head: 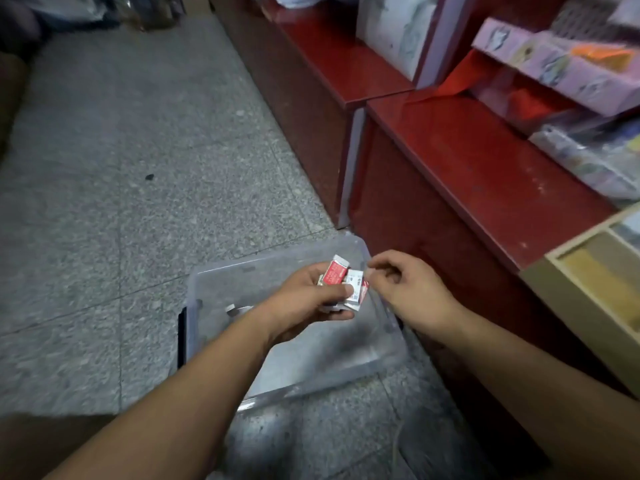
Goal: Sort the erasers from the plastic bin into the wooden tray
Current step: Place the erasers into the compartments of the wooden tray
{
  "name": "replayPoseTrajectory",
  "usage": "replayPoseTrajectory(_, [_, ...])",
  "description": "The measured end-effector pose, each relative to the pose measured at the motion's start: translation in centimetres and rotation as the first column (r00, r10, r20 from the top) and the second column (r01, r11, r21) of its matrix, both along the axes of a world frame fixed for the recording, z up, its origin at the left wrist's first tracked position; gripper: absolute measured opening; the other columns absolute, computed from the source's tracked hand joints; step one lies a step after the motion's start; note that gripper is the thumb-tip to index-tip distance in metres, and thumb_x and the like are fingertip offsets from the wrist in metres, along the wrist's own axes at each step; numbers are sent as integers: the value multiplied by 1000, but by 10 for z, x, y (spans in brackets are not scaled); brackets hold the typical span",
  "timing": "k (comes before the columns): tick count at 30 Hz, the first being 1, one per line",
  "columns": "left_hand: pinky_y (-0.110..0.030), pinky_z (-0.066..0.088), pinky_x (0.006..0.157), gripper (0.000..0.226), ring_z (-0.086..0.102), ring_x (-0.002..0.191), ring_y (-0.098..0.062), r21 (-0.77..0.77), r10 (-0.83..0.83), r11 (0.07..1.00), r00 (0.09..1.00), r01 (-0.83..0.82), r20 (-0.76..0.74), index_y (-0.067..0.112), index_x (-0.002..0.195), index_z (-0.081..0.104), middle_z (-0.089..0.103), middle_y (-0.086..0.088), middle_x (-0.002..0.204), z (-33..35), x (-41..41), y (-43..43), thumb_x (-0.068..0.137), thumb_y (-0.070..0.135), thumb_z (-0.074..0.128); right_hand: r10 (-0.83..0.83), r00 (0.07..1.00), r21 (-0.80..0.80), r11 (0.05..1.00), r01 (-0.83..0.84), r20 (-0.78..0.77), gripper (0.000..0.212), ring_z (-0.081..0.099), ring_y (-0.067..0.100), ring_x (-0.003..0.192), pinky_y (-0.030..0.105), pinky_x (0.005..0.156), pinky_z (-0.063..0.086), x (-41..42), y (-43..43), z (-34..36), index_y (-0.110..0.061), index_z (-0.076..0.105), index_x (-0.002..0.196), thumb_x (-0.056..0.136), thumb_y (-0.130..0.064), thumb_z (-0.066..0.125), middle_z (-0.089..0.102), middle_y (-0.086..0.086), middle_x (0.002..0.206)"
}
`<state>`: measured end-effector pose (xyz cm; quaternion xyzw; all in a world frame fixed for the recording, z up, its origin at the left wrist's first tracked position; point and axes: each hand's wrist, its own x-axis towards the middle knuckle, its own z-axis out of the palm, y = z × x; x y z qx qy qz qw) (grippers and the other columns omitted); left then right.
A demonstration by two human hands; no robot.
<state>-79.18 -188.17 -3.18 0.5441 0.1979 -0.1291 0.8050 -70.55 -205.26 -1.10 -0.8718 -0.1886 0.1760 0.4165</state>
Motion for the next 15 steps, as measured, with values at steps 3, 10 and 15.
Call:
replayPoseTrajectory(3, [-36,62,80,28,68,77,-12,48,-184,982,979,181,86,9,119,68,72,-5,91,56,-10,-32,93,-3,65,-19,999,158,987,23,-26,10,52,1,61,24,69,48,-17,-27,53,-24,73,98,89,-27,75,64,-3,75])
replayPoseTrajectory(10, [-29,60,69,19,63,68,-15,110,-359,933,917,344,173,6,104,68,66,-10,80,135,-16,-124,88,-3,71,-151,987,246,960,132,59,10,56,2,61,18,61,45,-53,-121,126,-14,75,77,87,-15,77,69,-2,69])
replayPoseTrajectory(15, [-19,54,57,15,56,50,-5,118,-458,888,876,444,151,5,106,62,59,1,60,165,-9,-187,95,-4,60,-254,966,259,937,234,45,9,59,2,65,23,66,47,-62,-184,146,-15,76,80,88,-19,77,71,-4,73])
